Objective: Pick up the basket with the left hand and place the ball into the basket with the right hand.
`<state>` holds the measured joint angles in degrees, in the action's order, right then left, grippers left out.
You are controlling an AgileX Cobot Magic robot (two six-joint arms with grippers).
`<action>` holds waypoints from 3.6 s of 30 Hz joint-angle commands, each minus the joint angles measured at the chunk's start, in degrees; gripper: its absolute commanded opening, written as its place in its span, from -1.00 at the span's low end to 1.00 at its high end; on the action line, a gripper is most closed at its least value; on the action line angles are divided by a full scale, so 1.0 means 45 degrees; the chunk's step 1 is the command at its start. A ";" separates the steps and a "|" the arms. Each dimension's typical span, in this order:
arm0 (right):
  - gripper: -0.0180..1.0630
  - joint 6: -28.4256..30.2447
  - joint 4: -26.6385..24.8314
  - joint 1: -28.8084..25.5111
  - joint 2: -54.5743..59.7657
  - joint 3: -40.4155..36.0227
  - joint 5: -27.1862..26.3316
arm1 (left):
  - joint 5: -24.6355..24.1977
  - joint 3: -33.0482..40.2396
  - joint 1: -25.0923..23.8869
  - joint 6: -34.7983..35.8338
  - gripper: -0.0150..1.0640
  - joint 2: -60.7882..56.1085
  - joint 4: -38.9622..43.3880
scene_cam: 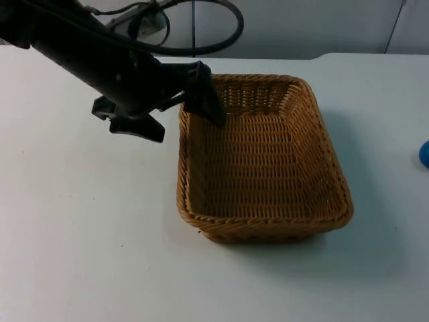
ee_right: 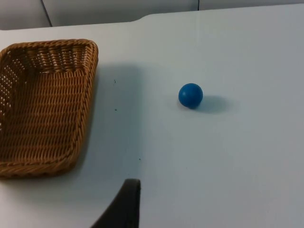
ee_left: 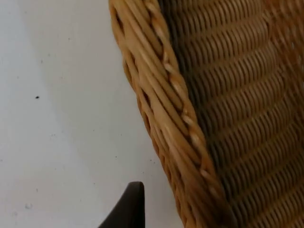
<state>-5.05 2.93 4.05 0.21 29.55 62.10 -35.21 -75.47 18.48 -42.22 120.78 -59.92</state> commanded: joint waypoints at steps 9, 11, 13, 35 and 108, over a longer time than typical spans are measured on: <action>0.97 0.0017 -0.0043 -0.0056 -0.0048 -0.0076 -0.0048 | -0.0324 -0.0311 0.0144 0.0434 0.81 0.0941 -0.0356; 0.97 0.0017 -0.0043 -0.0056 -0.0048 -0.0076 -0.0048 | -0.0324 -0.0311 0.0144 0.0346 0.81 0.0964 -0.0356; 0.97 0.0017 -0.0043 -0.0056 -0.0048 -0.0076 -0.0048 | -0.0324 -0.0311 0.0144 0.0250 0.81 0.0964 -0.0356; 0.97 0.0017 -0.0043 -0.0056 -0.0048 -0.0076 -0.0048 | 0.0362 -0.0504 0.0802 0.0170 0.54 0.1268 -0.0970; 0.96 0.0017 -0.0043 -0.0056 -0.0048 -0.0076 -0.0048 | 0.1348 0.6465 -0.0661 0.2426 -0.97 -0.5525 -0.0715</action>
<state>-5.15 2.93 4.05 0.21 29.55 62.19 -28.50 -47.77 15.78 -31.10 98.40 -62.81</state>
